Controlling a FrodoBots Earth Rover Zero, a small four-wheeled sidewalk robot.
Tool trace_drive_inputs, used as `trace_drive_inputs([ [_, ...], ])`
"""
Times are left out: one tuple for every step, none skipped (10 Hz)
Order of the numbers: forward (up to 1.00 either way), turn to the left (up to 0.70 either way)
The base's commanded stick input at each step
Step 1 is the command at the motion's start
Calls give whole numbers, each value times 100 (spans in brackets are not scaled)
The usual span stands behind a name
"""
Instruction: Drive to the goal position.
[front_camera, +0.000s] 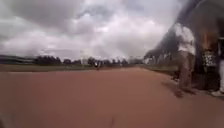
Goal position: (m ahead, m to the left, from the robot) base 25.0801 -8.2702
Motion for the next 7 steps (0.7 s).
trace_drive_inputs([
  [100, 1],
  [100, 1],
  [100, 1],
  [100, 1],
  [100, 1],
  [100, 1],
  [97, -6],
])
